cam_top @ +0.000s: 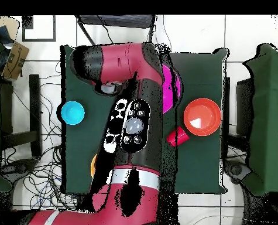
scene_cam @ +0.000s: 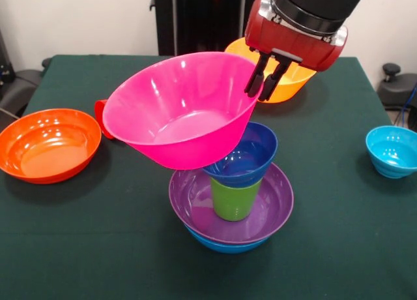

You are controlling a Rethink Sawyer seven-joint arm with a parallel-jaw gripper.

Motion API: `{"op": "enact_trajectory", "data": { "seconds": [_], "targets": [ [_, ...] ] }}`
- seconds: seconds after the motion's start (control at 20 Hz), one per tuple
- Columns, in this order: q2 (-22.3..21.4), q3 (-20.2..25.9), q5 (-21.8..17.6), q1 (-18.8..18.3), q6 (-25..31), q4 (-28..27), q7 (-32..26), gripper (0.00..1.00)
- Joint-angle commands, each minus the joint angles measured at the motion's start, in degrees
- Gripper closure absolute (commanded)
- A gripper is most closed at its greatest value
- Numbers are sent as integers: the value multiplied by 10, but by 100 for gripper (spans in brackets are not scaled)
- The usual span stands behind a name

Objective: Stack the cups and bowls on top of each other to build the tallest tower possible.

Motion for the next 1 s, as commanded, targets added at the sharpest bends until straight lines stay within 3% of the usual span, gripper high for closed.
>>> {"op": "enact_trajectory", "data": {
  "seconds": [0.05, 1.0],
  "targets": [
    [7, 24, 11, 11, 60, -30, 75, 100],
    [28, -3, 23, 33, 120, -80, 82, 100]
  ]
}}
